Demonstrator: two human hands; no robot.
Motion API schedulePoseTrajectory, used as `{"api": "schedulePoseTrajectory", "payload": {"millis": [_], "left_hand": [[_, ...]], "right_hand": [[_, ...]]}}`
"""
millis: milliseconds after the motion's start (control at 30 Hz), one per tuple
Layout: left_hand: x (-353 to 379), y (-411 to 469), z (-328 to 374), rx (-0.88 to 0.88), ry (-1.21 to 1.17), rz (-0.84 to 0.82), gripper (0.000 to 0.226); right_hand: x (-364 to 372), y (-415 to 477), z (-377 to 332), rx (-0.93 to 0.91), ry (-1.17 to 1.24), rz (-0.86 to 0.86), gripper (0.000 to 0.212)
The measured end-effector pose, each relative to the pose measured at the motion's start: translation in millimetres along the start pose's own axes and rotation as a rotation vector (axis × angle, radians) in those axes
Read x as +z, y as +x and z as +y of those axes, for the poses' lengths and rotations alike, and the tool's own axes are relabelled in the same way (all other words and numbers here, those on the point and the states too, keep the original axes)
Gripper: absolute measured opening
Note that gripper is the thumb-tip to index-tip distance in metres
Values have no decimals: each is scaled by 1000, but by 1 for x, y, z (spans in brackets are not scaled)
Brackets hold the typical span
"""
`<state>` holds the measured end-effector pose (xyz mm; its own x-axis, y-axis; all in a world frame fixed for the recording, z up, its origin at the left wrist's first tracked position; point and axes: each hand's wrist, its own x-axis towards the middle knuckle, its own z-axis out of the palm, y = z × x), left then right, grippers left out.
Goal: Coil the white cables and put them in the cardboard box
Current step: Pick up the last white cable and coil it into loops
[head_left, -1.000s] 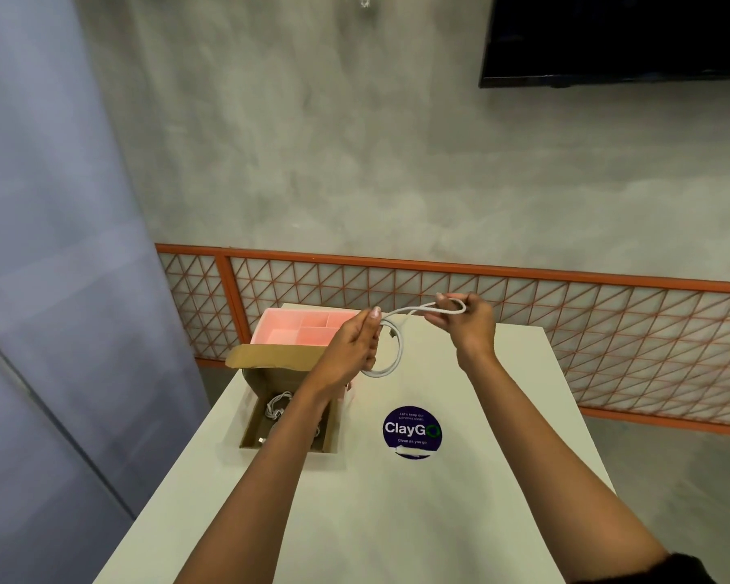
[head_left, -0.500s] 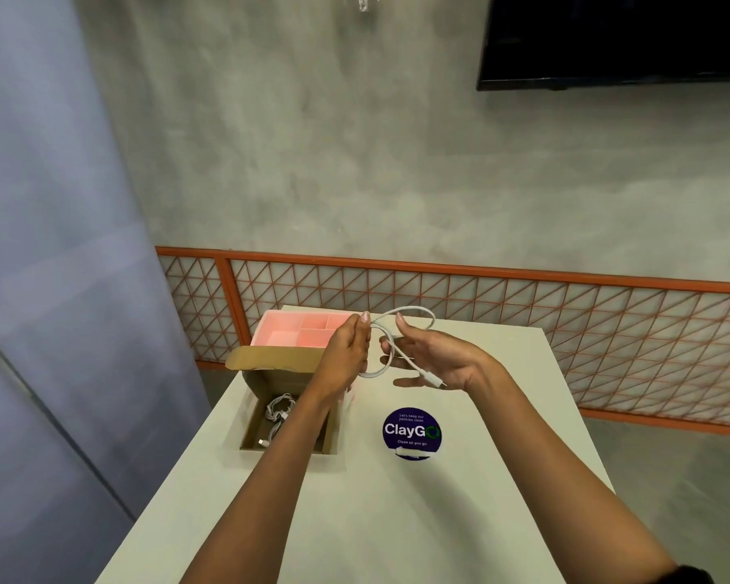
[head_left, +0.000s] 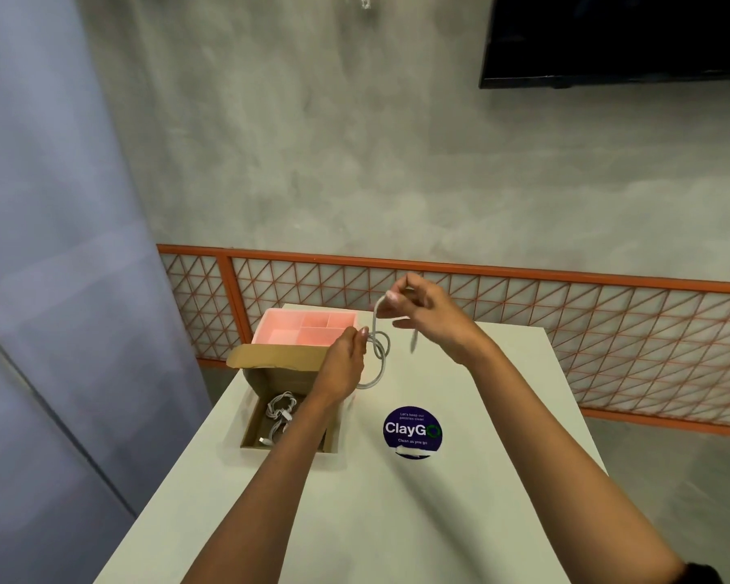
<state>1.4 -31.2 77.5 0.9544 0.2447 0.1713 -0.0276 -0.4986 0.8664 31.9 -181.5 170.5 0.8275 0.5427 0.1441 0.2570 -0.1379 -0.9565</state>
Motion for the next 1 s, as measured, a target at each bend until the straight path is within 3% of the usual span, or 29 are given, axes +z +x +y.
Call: {"api": "schedulePoseTrajectory", "payload": {"millis": [200, 367, 433, 500, 600, 700, 833, 1000], "left_hand": [[9, -1, 2, 14, 99, 1, 34], [6, -3, -2, 16, 119, 42, 35], [3, -2, -2, 5, 114, 64, 34], [0, 0, -2, -16, 94, 84, 35], [-3, 0, -4, -25, -4, 103, 40], [-2, 2, -2, -78, -146, 98, 47], [-3, 3, 0, -121, -235, 85, 47], [-5, 1, -1, -13, -157, 75, 31]], "right_hand": [[9, 2, -11, 27, 451, 57, 16], [5, 5, -16, 62, 461, 86, 14], [4, 5, -15, 117, 372, 121, 15], [2, 3, -12, 189, 129, 119, 15], [2, 1, -2, 242, -319, 61, 37], [11, 2, 9, 288, -614, -20, 30], [21, 5, 20, 271, -763, -33, 17], [26, 5, 23, 132, -750, -67, 16]]}}
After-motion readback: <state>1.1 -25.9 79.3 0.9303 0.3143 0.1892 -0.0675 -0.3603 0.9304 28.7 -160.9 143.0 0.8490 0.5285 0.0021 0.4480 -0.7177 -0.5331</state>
